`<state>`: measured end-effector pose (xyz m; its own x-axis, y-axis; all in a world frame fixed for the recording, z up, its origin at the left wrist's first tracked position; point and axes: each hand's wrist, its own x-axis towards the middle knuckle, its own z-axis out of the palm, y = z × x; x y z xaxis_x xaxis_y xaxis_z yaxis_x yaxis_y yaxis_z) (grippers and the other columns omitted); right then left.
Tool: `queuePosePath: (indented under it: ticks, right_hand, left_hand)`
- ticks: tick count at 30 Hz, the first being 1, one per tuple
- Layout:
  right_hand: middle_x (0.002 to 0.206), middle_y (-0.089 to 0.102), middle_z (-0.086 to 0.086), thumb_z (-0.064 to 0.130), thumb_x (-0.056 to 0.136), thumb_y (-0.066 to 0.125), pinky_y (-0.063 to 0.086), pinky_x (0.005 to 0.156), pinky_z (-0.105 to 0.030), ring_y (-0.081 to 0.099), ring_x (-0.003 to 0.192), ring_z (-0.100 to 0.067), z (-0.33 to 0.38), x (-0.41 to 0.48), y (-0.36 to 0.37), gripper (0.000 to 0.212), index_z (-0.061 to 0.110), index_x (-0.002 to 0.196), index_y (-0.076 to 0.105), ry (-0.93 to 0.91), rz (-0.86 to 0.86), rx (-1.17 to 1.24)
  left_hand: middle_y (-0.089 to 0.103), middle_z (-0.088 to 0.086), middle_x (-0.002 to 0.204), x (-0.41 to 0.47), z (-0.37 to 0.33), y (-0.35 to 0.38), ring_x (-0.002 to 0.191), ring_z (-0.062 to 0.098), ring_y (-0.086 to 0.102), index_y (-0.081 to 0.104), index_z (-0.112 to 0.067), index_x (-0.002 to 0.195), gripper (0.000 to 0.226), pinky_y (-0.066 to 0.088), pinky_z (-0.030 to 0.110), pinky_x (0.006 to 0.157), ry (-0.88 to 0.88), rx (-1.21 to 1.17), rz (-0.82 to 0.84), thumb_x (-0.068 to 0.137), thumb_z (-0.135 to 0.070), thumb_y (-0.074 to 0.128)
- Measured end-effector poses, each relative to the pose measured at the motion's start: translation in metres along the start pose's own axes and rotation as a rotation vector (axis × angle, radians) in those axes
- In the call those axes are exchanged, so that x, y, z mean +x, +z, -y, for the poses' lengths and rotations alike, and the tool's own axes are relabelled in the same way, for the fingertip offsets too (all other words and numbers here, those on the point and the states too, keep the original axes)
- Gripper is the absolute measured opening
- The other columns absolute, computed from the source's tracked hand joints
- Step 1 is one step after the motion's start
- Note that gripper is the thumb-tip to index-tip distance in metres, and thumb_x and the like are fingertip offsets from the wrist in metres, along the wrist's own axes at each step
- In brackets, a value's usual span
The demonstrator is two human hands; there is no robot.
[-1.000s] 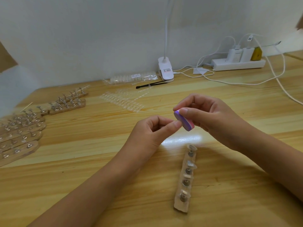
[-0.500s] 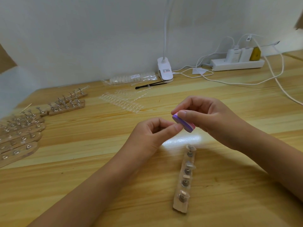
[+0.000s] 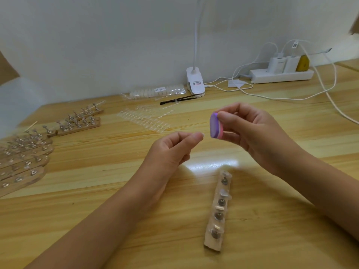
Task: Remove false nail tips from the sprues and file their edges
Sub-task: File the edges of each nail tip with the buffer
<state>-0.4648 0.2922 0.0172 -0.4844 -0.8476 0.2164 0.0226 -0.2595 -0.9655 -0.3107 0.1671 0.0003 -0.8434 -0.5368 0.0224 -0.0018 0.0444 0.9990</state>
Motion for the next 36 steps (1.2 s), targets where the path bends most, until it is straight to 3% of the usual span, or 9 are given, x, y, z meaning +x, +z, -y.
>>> queuePosePath:
  ticks: [2, 5, 8, 12, 16, 19, 22, 30, 36]
  right_hand:
    - [0.079, 0.07, 0.002, 0.023, 0.08, 0.067, 0.055, 0.07, -0.017, 0.069, 0.075, -0.009, 0.002, 0.002, -0.004, 0.02, 0.011, 0.096, 0.065, 0.011, -0.05, 0.048]
    - [0.078, 0.068, 0.002, 0.023, 0.08, 0.067, 0.054, 0.068, -0.017, 0.067, 0.073, -0.008, 0.002, 0.004, -0.006, 0.018, 0.012, 0.094, 0.065, 0.032, -0.068, 0.063]
    - [0.08, 0.067, 0.0, 0.024, 0.079, 0.068, 0.054, 0.068, -0.018, 0.066, 0.073, -0.008, 0.0, 0.004, -0.005, 0.021, 0.012, 0.096, 0.066, 0.06, -0.054, 0.048]
    - [0.081, 0.067, -0.002, 0.025, 0.079, 0.068, 0.055, 0.069, -0.019, 0.066, 0.073, -0.009, -0.003, 0.006, -0.005, 0.023, 0.011, 0.097, 0.067, 0.088, -0.035, 0.034]
    - [0.082, 0.067, -0.002, 0.026, 0.08, 0.068, 0.055, 0.07, -0.019, 0.066, 0.074, -0.009, -0.004, 0.006, -0.007, 0.021, 0.012, 0.097, 0.068, 0.106, -0.016, 0.011]
    - [0.082, 0.067, -0.002, 0.027, 0.08, 0.068, 0.055, 0.07, -0.019, 0.066, 0.073, -0.009, -0.003, 0.006, -0.007, 0.022, 0.013, 0.097, 0.068, 0.116, -0.007, -0.002]
    - [0.082, 0.066, -0.002, 0.027, 0.08, 0.068, 0.055, 0.07, -0.019, 0.066, 0.073, -0.009, -0.003, 0.006, -0.007, 0.023, 0.012, 0.099, 0.068, 0.129, 0.009, -0.017]
    - [0.081, 0.067, -0.002, 0.028, 0.078, 0.068, 0.055, 0.069, -0.019, 0.066, 0.073, -0.008, -0.003, 0.006, -0.006, 0.024, 0.013, 0.097, 0.069, 0.144, 0.02, -0.037]
    - [0.082, 0.067, -0.003, 0.029, 0.078, 0.068, 0.054, 0.068, -0.018, 0.066, 0.073, -0.008, -0.003, 0.005, -0.007, 0.026, 0.012, 0.099, 0.069, 0.148, 0.019, -0.044]
  left_hand:
    - [0.068, -0.001, 0.095, -0.002, -0.002, -0.001, 0.079, 0.003, 0.054, 0.074, -0.038, 0.071, 0.022, 0.049, 0.028, 0.091, 0.027, 0.088, 0.05, 0.073, -0.059, 0.069]
    - [0.074, -0.006, 0.097, -0.006, -0.008, 0.0, 0.08, 0.001, 0.06, 0.071, -0.044, 0.069, 0.014, 0.047, 0.013, 0.081, 0.104, 0.218, 0.109, 0.079, -0.052, 0.066]
    - [0.071, 0.002, 0.089, -0.006, -0.01, -0.002, 0.089, 0.026, 0.062, 0.072, -0.041, 0.07, 0.02, 0.048, 0.023, 0.081, 0.144, 0.279, 0.205, 0.08, -0.054, 0.059]
    - [0.063, -0.01, 0.074, -0.008, -0.011, -0.007, 0.074, 0.003, 0.056, 0.074, -0.02, 0.082, 0.042, 0.046, 0.02, 0.077, 0.122, 0.349, 0.343, 0.082, -0.055, 0.052]
    - [0.066, 0.003, 0.08, -0.008, -0.01, -0.006, 0.079, 0.015, 0.061, 0.074, -0.032, 0.081, 0.036, 0.047, 0.029, 0.075, 0.071, 0.454, 0.394, 0.079, -0.061, 0.053]
    - [0.066, 0.003, 0.081, -0.009, -0.01, -0.005, 0.077, 0.013, 0.058, 0.075, -0.027, 0.09, 0.042, 0.045, 0.024, 0.071, 0.047, 0.494, 0.42, 0.079, -0.063, 0.055]
    - [0.069, 0.001, 0.091, -0.01, -0.008, -0.004, 0.086, 0.02, 0.063, 0.076, -0.023, 0.091, 0.037, 0.049, 0.033, 0.078, 0.068, 0.538, 0.438, 0.085, -0.057, 0.061]
    - [0.069, -0.007, 0.09, -0.011, -0.002, 0.002, 0.081, 0.013, 0.064, 0.078, -0.034, 0.093, 0.018, 0.052, 0.037, 0.075, 0.148, 0.608, 0.447, 0.088, -0.047, 0.067]
    - [0.069, -0.007, 0.084, -0.01, 0.003, 0.001, 0.08, 0.015, 0.066, 0.08, -0.021, 0.09, 0.02, 0.051, 0.04, 0.072, 0.303, 0.73, 0.397, 0.092, -0.036, 0.066]
